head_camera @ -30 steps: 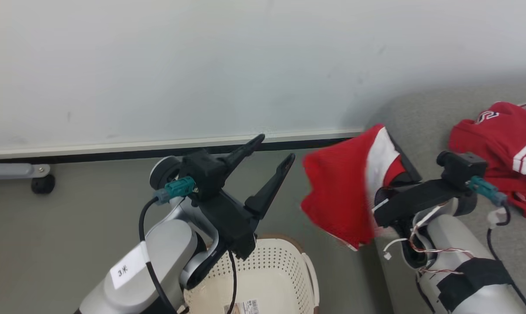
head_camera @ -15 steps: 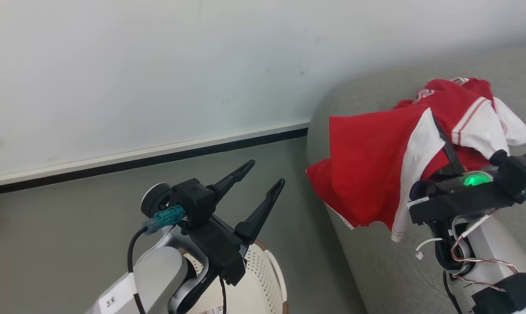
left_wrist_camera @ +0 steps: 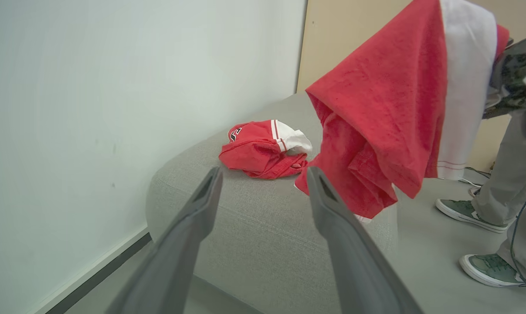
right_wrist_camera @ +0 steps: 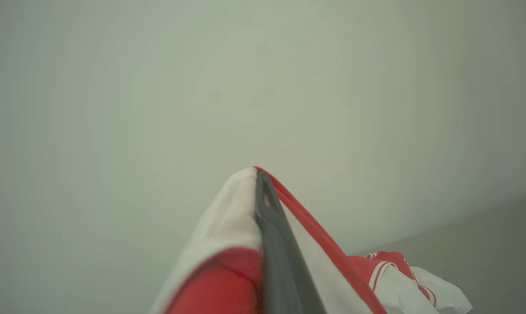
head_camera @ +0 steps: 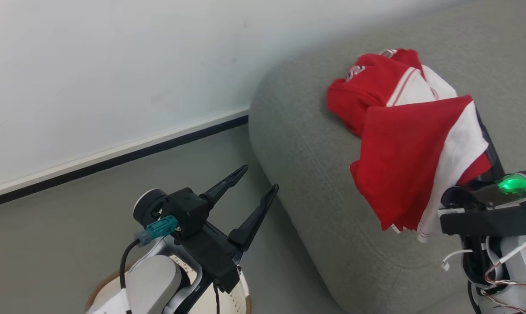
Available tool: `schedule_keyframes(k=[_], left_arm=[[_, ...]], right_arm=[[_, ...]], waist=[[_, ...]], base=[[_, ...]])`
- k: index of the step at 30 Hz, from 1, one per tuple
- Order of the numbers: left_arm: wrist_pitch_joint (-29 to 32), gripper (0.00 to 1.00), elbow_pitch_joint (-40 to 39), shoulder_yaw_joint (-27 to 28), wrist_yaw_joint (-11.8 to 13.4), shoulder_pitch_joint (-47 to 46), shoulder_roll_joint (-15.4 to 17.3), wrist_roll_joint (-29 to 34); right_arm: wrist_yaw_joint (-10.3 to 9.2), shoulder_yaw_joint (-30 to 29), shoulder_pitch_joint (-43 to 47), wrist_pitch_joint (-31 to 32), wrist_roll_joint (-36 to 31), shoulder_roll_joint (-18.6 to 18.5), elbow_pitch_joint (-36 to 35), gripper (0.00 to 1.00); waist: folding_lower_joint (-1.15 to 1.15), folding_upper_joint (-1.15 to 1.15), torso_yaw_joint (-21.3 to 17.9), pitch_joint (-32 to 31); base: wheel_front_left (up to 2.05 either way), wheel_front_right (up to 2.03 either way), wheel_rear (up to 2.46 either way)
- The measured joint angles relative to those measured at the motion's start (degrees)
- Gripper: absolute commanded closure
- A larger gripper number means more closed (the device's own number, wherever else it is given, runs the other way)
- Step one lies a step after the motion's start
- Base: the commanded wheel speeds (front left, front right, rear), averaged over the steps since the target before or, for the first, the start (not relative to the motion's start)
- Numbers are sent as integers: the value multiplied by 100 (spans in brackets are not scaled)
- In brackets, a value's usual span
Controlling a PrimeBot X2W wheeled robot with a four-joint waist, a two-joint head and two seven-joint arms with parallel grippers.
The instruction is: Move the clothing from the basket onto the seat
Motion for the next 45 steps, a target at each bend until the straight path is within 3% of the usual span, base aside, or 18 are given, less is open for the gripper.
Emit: schedule_keyframes(k=[13,24,33,45], left_arm=[[2,0,-152,-56,7,-4,65,108],[63,0,-186,-129,-7,-85,90,174],[236,0,-391,-211,-9,-274,154,331],[453,0,-739,-197,-53,-571,314,386]], right_arm=[[-125,-437,459,-1,-80,2,-835,100],[-192,-670,569,-1,-89,34,-1166,100],[-156,-962,-543,7,-1,-287,-871,100],[-40,-1372,-2540,517,494,-1060,497,100]], waist=[[0,0,-672,366],[0,0,-816,648],[1,0,-701,1024],[1,0,-383,1749]], base=[[0,0,0],[0,0,0],[0,0,0],[0,0,0]])
